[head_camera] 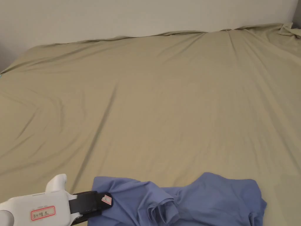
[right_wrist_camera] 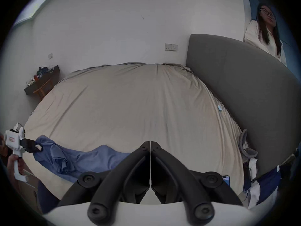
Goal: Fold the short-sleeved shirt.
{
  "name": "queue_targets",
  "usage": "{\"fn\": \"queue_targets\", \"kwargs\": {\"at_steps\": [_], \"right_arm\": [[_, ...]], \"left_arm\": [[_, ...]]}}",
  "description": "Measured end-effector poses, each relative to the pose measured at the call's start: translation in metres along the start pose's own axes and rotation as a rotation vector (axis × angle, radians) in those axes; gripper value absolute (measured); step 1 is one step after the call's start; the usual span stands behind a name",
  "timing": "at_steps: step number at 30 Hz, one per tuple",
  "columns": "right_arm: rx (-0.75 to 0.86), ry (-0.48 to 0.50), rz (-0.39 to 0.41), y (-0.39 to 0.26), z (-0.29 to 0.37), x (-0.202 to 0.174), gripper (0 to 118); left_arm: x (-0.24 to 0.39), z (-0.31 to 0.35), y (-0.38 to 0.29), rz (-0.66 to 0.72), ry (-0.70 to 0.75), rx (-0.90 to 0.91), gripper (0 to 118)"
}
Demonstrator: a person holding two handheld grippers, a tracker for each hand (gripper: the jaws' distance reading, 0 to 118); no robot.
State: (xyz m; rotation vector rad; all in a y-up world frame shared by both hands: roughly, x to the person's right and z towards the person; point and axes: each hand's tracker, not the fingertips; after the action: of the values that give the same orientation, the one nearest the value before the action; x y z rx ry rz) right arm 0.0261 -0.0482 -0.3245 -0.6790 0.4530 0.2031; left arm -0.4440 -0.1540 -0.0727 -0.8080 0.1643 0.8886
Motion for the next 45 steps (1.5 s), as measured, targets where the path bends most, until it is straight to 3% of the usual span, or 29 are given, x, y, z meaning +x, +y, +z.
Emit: {"fn": "queue_targets", "kwargs": {"at_steps": [3,10,14,20,26,31,34,36,37,40,43,45], "right_arm": [[0.002,0.02,0.006,0.0,0.002,-0.003,3],[-0.002,0.025,0.012,-0.002,0.002,-0.005,3],[-0.01,0.023,0.026,-0.004,-0.003,-0.014,3],[-0.007,0.058,0.064,-0.004,-0.003,-0.03,3],[-0.028,0.09,0.071,-0.011,-0.008,-0.031,3],[-0.062,0.09,0.075,-0.017,-0.016,-0.03,3],[-0.074,0.102,0.068,-0.018,-0.021,-0.028,3],[-0.075,0.112,0.063,-0.019,-0.023,-0.026,3],[-0.076,0.122,0.057,-0.019,-0.024,-0.025,3],[-0.081,0.154,0.033,-0.019,-0.028,-0.022,3],[-0.088,0.161,0.027,-0.021,-0.034,-0.023,3],[-0.1,0.18,0.014,-0.022,-0.036,-0.023,3]], "left_arm": [[0.006,0.013,0.008,-0.057,0.126,0.032,12],[-0.008,0.021,0.026,-0.018,0.41,0.023,12],[0.035,-0.001,0.014,-0.031,0.278,-0.016,12],[0.103,-0.064,-0.005,-0.085,0.206,-0.049,12],[0.147,-0.14,-0.03,-0.203,0.217,-0.154,12],[0.145,-0.188,-0.053,-0.25,0.276,-0.178,12],[0.137,-0.177,-0.049,-0.188,0.203,-0.186,23],[0.131,-0.141,-0.04,-0.103,0.09,-0.147,41],[0.126,-0.123,-0.036,-0.075,0.041,-0.119,41],[0.114,-0.078,-0.025,-0.081,0.086,-0.023,40],[0.107,-0.069,-0.028,-0.227,0.263,0.04,36],[0.1,-0.083,-0.031,-0.256,0.33,0.01,10]]}}
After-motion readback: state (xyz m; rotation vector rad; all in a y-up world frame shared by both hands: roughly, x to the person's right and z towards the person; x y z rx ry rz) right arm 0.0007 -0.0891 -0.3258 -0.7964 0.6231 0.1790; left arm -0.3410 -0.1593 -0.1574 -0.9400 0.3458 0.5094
